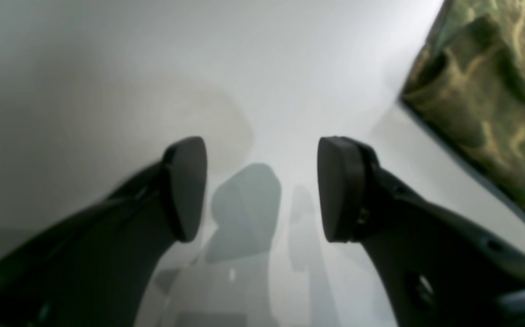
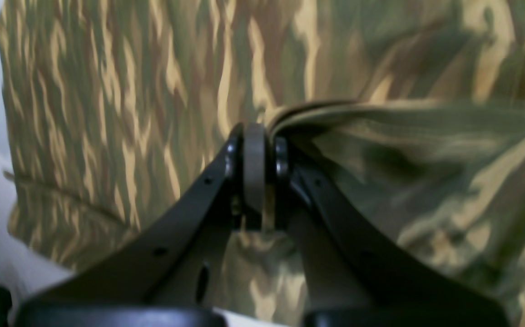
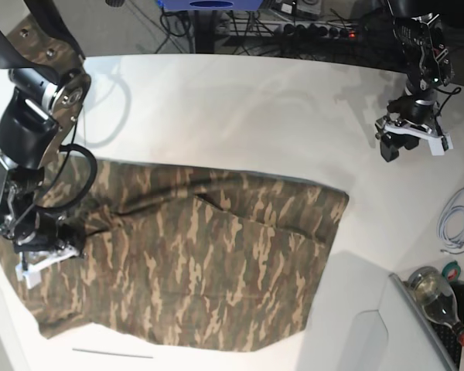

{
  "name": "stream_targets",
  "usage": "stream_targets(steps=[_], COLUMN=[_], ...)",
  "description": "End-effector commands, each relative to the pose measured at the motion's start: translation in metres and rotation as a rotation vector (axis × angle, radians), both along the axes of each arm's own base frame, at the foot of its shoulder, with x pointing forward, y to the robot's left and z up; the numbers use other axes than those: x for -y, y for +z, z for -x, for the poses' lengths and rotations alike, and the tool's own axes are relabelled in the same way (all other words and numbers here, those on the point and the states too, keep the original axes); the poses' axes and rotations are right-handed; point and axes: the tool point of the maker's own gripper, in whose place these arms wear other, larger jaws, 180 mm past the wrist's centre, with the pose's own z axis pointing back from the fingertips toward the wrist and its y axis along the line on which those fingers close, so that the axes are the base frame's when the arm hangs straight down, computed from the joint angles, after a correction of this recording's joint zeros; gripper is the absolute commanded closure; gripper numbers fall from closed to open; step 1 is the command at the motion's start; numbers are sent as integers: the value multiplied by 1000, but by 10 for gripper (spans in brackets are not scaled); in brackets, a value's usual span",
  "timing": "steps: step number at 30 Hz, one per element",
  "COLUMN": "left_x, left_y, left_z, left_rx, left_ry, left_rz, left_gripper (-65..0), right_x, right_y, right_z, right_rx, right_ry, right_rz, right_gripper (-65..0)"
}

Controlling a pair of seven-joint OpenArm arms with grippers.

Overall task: Layout the t-shirt on the table in an organized manner, then fold the t-shirt properly
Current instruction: 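Grasp the shirt edges with both grippers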

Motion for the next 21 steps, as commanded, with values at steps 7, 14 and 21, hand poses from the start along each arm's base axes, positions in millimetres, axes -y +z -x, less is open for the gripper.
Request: stream_targets(steps=[7,14,21], left_x=[4,22,50], left_y=[11,24,22], left_z=[-5,-26,-72], left_rx=[50,125,161], left_ry=[-53,-102,-131], left_rz=[1,39,109], left_gripper=[-372,-372,-374], right_x=[6,31,46], right_y=[14,31,61], right_z=[-15,6,48], right_rx=[35,72,171], right_ry=[-6,-25,5], right_rz=[-6,101,288], right_gripper=[-408,-522,-524])
